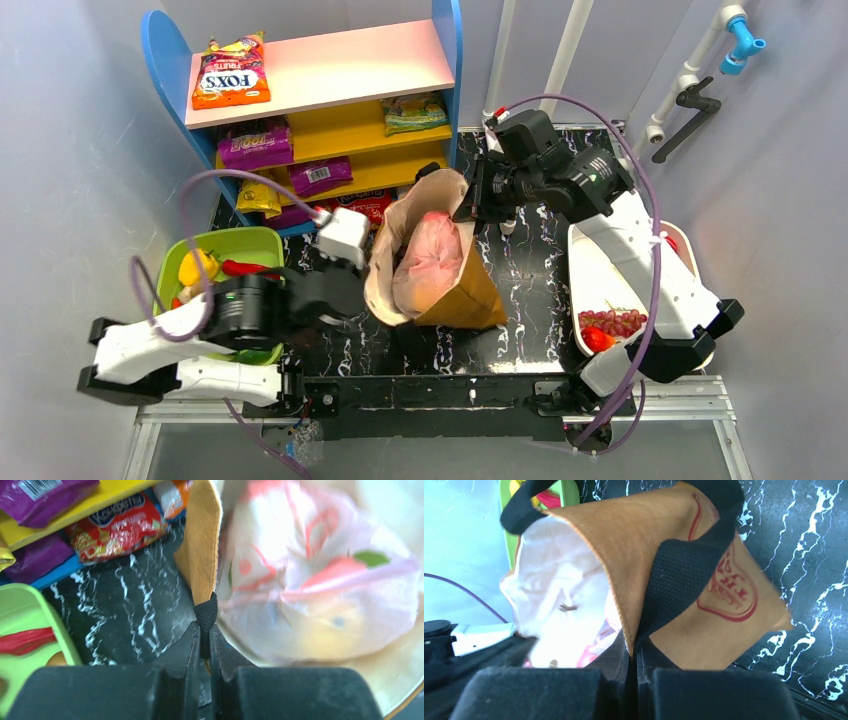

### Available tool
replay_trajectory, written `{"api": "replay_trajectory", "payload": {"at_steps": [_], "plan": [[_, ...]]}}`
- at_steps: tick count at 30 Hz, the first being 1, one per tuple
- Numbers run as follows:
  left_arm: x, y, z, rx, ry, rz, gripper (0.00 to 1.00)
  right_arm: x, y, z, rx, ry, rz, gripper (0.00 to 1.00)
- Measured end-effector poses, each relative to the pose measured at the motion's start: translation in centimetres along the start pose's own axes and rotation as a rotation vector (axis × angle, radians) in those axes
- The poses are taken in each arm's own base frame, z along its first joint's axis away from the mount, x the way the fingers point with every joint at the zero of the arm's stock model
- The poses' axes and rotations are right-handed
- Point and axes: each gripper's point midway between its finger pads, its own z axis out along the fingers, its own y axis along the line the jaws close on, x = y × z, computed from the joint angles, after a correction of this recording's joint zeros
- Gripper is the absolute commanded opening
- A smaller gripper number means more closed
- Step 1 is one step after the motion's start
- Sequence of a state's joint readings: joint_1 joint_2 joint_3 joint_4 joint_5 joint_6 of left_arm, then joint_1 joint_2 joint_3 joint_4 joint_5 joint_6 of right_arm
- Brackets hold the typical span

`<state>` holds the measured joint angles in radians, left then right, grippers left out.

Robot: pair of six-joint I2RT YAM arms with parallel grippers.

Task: Place the food into the grocery bag and tie it
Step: Adjust the grocery bag at the center of the board.

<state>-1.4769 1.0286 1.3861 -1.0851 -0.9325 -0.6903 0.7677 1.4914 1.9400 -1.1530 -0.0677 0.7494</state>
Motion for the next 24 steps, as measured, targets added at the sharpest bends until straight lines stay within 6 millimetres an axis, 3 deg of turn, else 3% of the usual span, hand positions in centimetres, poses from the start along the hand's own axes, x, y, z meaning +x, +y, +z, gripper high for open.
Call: {"api": "replay_trajectory", "payload": {"at_steps": [4,8,12,18,24], "plan": [[-4.2,2.0,-0.7,0.048,-0.128,-0.16,0.0,0.4,0.2,-0.7,-0.019,0.006,0.006,0.01],[-7.4,1.4,0.2,0.056,-0.18,-0.193,0.0,1.1,-0.1,-0.5,-0.007,0.035,0.01,0.01],[-9.7,-0.4,4.2,0.046,-0.133,-0.19,0.0,0.9,-0.6,-0.3,0.015,0.02,0.008,0.01],[-9.3,-3.9,11.6,0.079,-0.027,-0.18,0.0,-1.0,-2.9,0.8,0.058,-0.017,0.026,0.01],[-10.0,-4.6,15.3,0.12,0.001,-0.231,0.0,-2.7,-5.5,2.7,0.096,-0.001,0.017,0.01]]}}
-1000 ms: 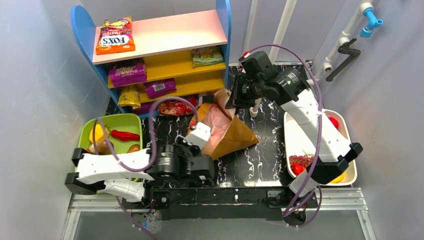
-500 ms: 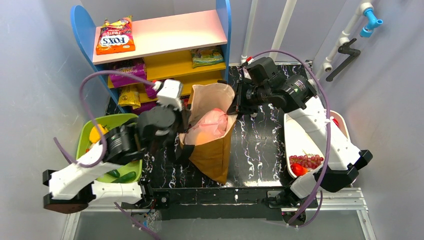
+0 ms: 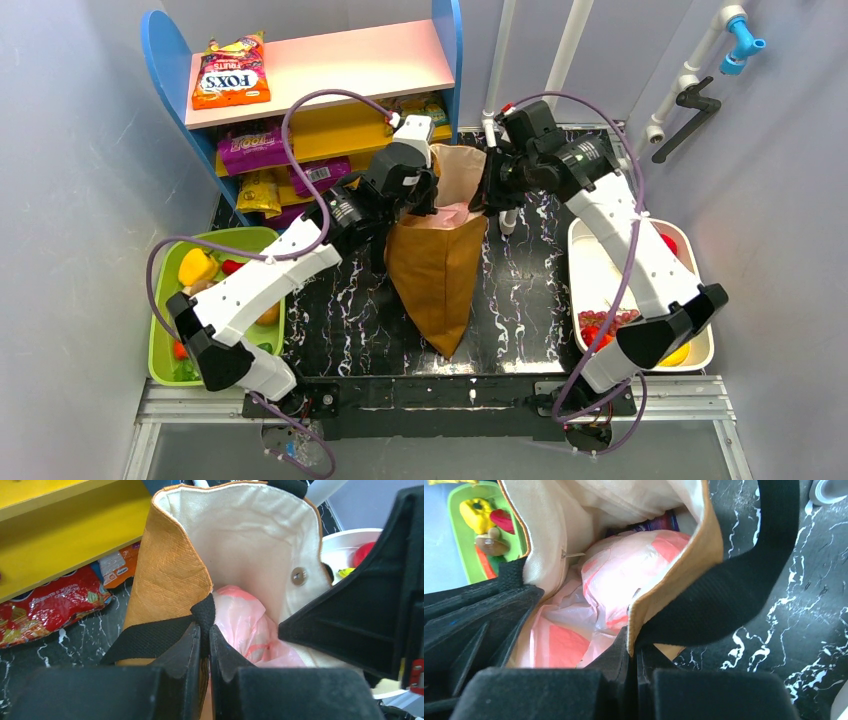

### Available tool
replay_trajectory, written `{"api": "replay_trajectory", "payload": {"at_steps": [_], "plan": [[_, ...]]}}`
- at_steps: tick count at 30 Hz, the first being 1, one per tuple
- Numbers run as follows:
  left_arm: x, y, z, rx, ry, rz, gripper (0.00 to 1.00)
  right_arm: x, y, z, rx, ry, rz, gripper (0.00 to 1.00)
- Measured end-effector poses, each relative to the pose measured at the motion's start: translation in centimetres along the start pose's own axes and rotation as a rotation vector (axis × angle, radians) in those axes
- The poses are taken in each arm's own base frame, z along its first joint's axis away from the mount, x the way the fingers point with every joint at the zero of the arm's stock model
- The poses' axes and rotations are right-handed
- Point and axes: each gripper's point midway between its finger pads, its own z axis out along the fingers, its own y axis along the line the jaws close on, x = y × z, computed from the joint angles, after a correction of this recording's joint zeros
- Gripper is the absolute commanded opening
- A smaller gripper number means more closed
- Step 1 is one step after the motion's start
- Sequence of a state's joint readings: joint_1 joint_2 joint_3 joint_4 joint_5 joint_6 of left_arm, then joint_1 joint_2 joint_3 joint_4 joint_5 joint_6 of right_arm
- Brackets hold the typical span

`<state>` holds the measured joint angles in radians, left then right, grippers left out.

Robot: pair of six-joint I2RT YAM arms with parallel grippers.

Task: Place the food into the grocery bag and tie it
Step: Adjust the grocery bag at the center of the board.

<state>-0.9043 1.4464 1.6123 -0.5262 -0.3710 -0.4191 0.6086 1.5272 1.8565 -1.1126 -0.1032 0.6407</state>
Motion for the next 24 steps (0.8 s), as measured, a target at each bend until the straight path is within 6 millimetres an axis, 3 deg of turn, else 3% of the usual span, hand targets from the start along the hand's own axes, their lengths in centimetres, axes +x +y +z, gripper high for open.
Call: {"api": "replay_trajectory", "payload": {"at_steps": [5,9,10,12,14,18,24], "plan": [[-0.1,0.0,2.0,0.016,0.007,-0.032,0.0,-0.1,-1.0,2.0,0.034,0.035,-0.059,0.01],[-0.3,-0.5,3.0,0.033,-0.003,-0.059,0.0,-0.1,-1.8,2.1,0.067,0.048,-0.104,0.04],[-0.5,-0.6,3.1,0.038,-0.011,-0.067,0.0,-0.2,-1.9,1.8,0.077,0.048,-0.115,0.09],[-0.9,-0.8,3.2,0.043,-0.025,-0.084,0.0,-0.6,-2.0,1.1,0.096,0.037,-0.138,0.47],[-1.3,-1.0,3.3,0.049,-0.04,-0.104,0.0,-1.1,-2.1,0.1,0.116,0.013,-0.156,0.7],[-2.4,-1.5,3.6,0.063,-0.08,-0.153,0.0,-1.9,-2.5,-2.5,0.137,-0.048,-0.213,0.79],[-2.9,-2.2,5.5,0.054,-0.107,-0.215,0.0,-0.4,-3.6,-7.3,0.141,-0.136,-0.223,0.8]]}}
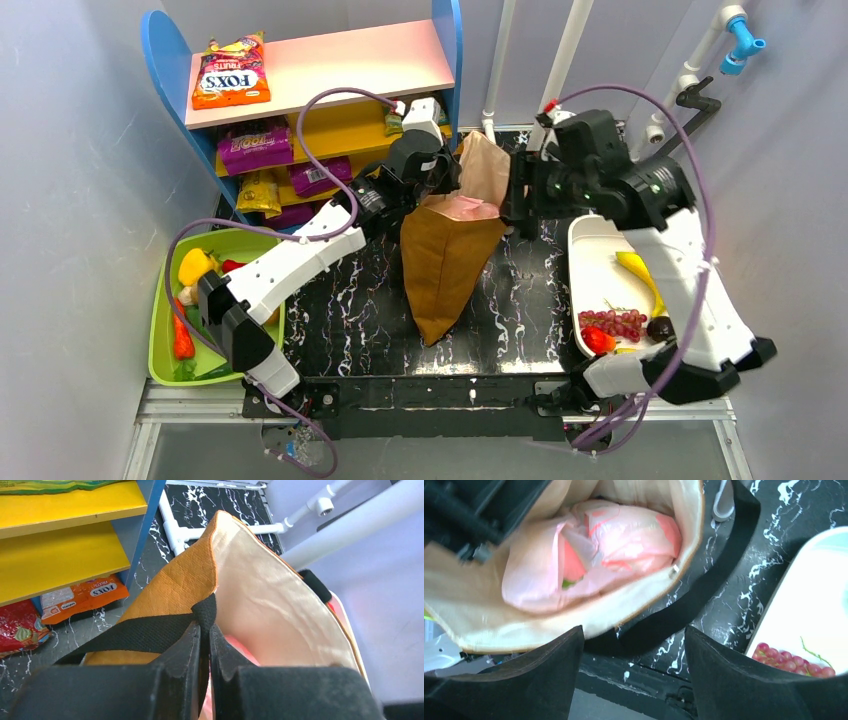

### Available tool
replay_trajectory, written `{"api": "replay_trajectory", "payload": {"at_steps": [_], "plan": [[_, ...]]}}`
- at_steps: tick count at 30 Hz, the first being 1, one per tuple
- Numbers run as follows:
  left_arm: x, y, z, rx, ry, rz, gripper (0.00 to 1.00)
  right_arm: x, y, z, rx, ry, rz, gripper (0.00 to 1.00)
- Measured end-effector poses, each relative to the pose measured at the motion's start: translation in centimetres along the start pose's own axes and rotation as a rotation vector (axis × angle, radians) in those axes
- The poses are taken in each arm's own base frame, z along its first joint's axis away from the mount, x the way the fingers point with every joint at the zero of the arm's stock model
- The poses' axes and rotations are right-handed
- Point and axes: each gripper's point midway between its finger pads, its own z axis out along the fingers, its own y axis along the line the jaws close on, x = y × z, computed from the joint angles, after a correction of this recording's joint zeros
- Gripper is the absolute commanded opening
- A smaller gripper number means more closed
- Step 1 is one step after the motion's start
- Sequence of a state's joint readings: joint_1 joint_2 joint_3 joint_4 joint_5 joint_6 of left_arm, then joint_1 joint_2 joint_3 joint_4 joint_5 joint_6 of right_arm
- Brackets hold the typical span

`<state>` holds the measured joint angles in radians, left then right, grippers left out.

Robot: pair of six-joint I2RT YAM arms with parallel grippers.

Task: Place the food into the grocery bag and tie it
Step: Adjust the grocery bag at the center of the board.

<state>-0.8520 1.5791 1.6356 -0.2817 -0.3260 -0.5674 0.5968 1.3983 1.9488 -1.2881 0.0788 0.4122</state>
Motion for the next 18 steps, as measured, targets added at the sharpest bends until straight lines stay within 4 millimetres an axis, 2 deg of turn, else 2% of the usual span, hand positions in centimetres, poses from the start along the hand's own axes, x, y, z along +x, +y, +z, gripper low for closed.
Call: {"api": "replay_trajectory", "payload": {"at_steps": [3,8,12,16,17,18], "plan": [[0.0,0.3,0.9,-0.032,-0.019,-0.033,0.0,0.8,-0.7,-2.6,-0.003,-0.053,0.005,0.83],[-1.5,0.9,0.8,-0.087,-0.08,-0.073,0.0,1.7,-1.9,-4.9,0.007,-0.123,0.026,0.83],[-2.7,1.1,0.8,-0.112,-0.135,-0.114,0.0,4.0,-2.0,-4.6,-0.029,-0.097,0.04,0.83],[-2.8,0.7,1.1,-0.113,-0.157,-0.131,0.0,6.1,-1.3,-3.1,-0.085,-0.035,0.055,0.83],[-2.7,0.5,1.1,-0.106,-0.157,-0.131,0.06,6.4,-1.1,-2.7,-0.099,-0.018,0.056,0.83],[-2.6,0.2,1.2,-0.098,-0.156,-0.132,0.19,6.7,-0.9,-2.4,-0.109,-0.005,0.059,0.83]]}}
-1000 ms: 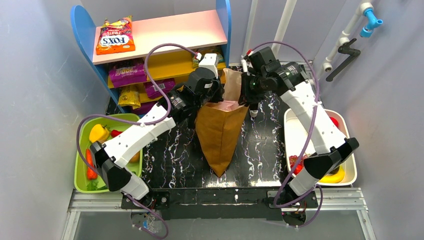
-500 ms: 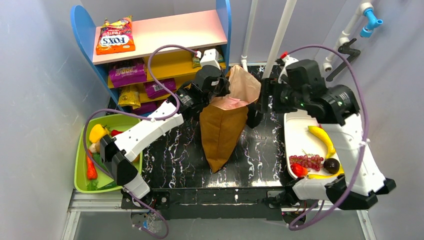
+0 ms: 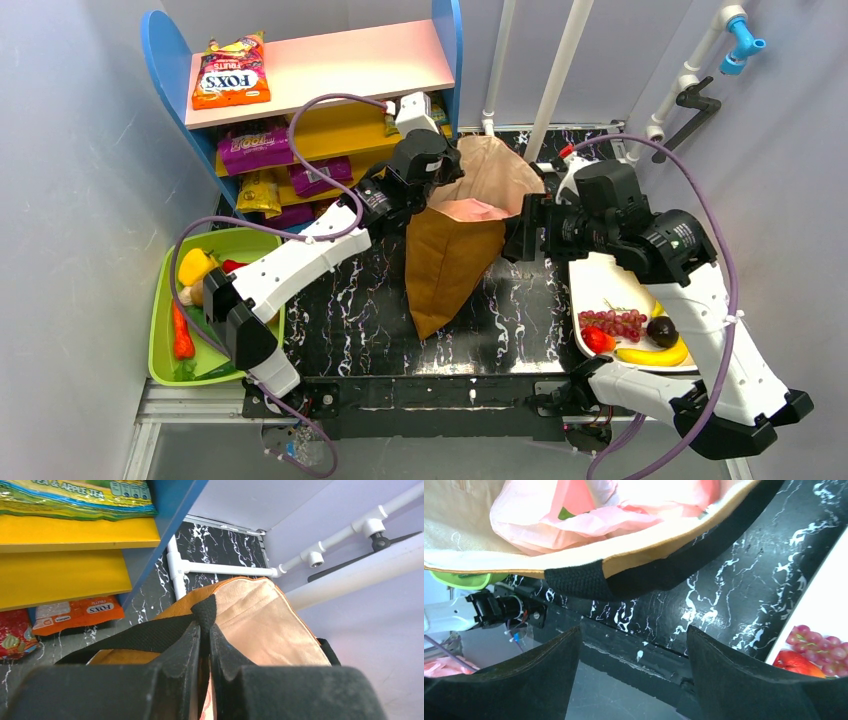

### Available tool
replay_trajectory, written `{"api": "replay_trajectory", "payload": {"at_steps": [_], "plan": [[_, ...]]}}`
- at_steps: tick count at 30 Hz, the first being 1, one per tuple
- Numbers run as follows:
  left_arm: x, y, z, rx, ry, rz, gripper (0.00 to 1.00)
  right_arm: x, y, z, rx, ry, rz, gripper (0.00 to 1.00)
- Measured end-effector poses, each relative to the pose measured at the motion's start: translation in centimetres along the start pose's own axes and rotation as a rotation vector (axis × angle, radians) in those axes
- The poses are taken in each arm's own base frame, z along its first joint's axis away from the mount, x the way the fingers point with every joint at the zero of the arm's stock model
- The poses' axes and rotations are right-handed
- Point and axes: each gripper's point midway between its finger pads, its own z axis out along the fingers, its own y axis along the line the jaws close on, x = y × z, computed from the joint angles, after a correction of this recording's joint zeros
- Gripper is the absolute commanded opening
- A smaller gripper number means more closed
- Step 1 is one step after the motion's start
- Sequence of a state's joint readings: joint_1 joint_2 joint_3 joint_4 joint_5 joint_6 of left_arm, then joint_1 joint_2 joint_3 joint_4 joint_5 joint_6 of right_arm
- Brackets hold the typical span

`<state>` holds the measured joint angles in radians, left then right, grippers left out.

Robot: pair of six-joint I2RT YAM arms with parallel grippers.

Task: Place the food into the grocery bag and tie it
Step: Adjust the grocery bag at the center of the board, then reset both arms

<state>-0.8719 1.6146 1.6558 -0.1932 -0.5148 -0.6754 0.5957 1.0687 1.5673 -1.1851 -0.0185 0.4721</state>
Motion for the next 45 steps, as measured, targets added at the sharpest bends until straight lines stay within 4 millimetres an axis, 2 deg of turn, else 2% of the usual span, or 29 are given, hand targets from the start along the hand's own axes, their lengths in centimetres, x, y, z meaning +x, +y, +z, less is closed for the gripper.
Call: {"api": "replay_trajectory", "payload": {"at_steps": [3,5,10,17,25,34,38,42,45], "plan": [[0.2,-0.7,0.0,0.03,0.0,-0.002,0.55,0.5,0.5,0.7,-0.036,0.023,0.011,0.83],[0.0,-1.3,0.0,0.055,-0.006,-0.005,0.65,0.7,1.0,0.8,-0.065,0.027,0.021,0.83],[-0.8,-2.2,-0.5,0.095,0.003,0.044,0.81,1.1,1.9,0.5,-0.122,0.036,0.026,0.83],[-3.6,-3.6,-2.1,0.139,-0.012,0.149,0.88,1.0,3.3,-0.7,-0.213,0.011,0.013,0.85],[-4.5,-2.3,-4.1,0.134,0.002,0.282,0.89,0.3,4.1,-1.0,-0.289,-0.09,-0.001,0.87],[-7.1,-1.8,-9.2,0.21,-0.025,0.303,0.9,0.1,3.2,0.5,-0.314,-0.239,0.001,0.88],[-6.9,-0.8,-11.0,0.233,-0.02,0.314,0.91,-0.5,2.6,0.7,-0.295,-0.308,0.019,0.88],[-6.0,0.4,-11.9,0.23,-0.002,0.342,0.98,-1.2,2.1,0.9,-0.277,-0.358,0.03,0.88],[-5.2,1.5,-12.3,0.219,0.017,0.371,0.98,-1.0,1.8,1.5,-0.272,-0.367,0.035,0.89]]}}
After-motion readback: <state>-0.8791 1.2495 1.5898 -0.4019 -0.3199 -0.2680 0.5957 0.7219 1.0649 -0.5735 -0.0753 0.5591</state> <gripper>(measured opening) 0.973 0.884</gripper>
